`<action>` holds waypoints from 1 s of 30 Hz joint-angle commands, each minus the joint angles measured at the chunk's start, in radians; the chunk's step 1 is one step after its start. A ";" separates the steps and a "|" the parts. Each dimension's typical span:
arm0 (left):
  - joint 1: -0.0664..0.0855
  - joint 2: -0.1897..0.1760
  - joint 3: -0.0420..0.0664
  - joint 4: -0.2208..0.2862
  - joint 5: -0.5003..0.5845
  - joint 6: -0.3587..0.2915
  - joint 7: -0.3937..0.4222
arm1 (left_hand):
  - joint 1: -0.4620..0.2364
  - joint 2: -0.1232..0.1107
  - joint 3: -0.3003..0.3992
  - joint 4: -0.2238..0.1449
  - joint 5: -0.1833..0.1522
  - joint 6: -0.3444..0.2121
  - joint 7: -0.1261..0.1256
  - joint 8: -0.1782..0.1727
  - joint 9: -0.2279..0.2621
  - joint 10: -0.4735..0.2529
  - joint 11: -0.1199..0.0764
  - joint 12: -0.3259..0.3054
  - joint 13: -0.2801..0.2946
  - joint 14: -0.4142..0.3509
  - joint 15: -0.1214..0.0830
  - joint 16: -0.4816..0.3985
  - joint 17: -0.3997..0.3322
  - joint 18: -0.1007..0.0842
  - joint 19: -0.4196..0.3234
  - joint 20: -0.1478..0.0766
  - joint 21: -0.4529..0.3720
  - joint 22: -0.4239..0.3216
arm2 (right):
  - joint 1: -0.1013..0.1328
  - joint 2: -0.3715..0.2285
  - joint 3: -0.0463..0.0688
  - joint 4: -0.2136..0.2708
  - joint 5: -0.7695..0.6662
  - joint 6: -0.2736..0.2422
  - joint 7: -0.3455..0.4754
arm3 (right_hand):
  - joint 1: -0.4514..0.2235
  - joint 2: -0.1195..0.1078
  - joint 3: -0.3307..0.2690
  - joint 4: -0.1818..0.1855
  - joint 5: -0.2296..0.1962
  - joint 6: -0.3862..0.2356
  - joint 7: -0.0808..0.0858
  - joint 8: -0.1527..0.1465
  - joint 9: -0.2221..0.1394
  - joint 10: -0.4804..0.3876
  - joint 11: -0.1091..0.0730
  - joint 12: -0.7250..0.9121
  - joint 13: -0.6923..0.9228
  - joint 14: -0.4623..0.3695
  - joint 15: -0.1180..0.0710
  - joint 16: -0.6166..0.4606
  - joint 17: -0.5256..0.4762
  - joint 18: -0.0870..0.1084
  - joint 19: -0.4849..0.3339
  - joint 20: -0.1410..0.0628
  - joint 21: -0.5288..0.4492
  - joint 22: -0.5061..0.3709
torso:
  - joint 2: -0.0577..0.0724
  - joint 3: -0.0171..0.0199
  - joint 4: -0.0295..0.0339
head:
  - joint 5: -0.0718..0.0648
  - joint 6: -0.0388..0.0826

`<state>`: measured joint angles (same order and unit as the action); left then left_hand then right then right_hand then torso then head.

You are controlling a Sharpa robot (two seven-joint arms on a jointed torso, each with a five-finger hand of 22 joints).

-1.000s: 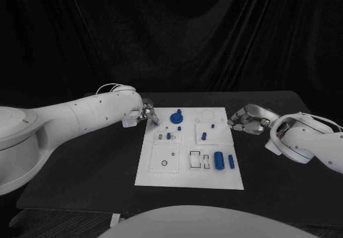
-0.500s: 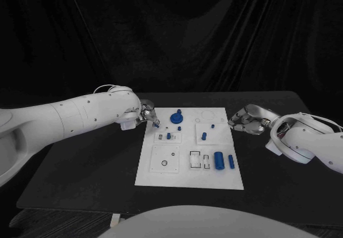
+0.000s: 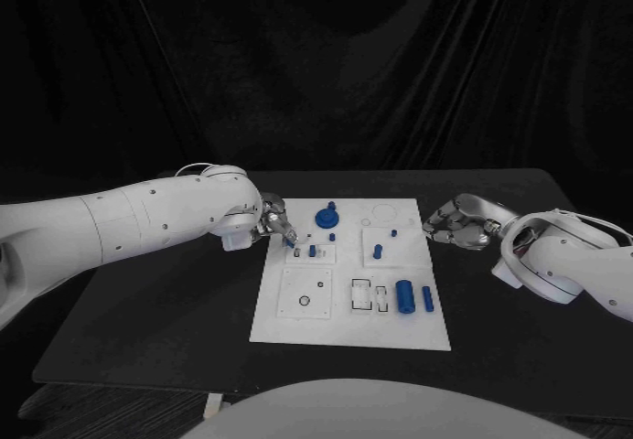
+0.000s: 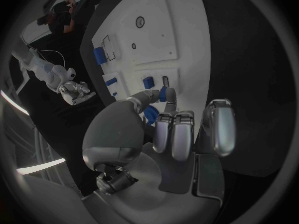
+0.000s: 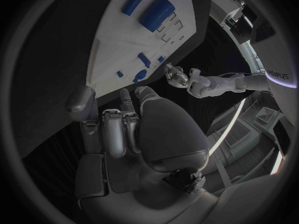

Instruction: Assemble the parts on the task board

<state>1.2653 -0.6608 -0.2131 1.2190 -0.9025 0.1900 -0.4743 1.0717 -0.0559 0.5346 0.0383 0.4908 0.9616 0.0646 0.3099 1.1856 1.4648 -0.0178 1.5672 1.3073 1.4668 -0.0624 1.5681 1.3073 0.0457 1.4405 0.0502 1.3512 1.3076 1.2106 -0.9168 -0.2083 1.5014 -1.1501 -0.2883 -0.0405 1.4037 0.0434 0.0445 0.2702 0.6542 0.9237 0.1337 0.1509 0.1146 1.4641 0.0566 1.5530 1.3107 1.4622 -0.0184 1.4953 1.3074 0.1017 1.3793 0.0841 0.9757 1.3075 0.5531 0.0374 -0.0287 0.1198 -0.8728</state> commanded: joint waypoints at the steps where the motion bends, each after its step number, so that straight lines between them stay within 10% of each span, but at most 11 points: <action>1: -0.004 -0.001 0.001 0.015 0.021 -0.024 -0.031 | -0.007 0.002 0.057 -0.050 -0.002 0.019 -0.023 0.001 -0.001 0.106 -0.009 0.004 0.263 0.104 -0.008 0.003 0.264 0.007 0.000 -0.006 0.001 0.194 | -0.003 -0.001 0.001 0.002 -0.005 0.002 -0.017 | 0.013 0.000 0.007 0.001 0.001 0.006 0.001 0.000 -0.002 0.071 -0.004 -0.005 0.222 0.074 -0.001 -0.006 0.163 0.012 -0.006 0.002 -0.004 0.112 | 0.000 0.0008 0.0003 | -0.002 0.000; 30: -0.030 0.013 0.000 0.004 0.022 -0.064 -0.016 | -0.015 0.003 0.057 -0.046 -0.007 0.016 -0.024 -0.003 -0.002 0.106 -0.010 0.004 0.263 0.104 -0.009 0.003 0.264 0.007 0.002 -0.007 0.002 0.194 | -0.005 -0.003 0.001 0.001 -0.005 -0.002 -0.015 | 0.015 -0.001 0.010 -0.001 -0.001 0.006 0.001 0.000 -0.002 0.071 -0.004 -0.005 0.221 0.074 -0.001 -0.007 0.162 0.012 -0.006 0.002 -0.005 0.112 | 0.002 -0.0006 0.0003 | -0.003 0.000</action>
<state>1.2371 -0.6504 -0.2135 1.2237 -0.8895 0.1375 -0.5040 1.0559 -0.0637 0.5538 0.0247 0.4850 0.9704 0.0551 0.3096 1.1839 1.4684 -0.0214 1.5672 1.3073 1.4669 -0.0624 1.5681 1.3073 0.0457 1.4404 0.0503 1.3510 1.3074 1.2084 -0.9187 -0.2083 1.5024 -1.1501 -0.2886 -0.0419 1.4121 0.0434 0.0514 0.2690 0.6542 0.9238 0.1337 0.1509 0.1138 1.4641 0.0566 1.5531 1.3100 1.4622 -0.0184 1.4952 1.3074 0.1017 1.3794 0.0840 0.9757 1.3074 0.5554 0.0367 -0.0287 0.1170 -0.8728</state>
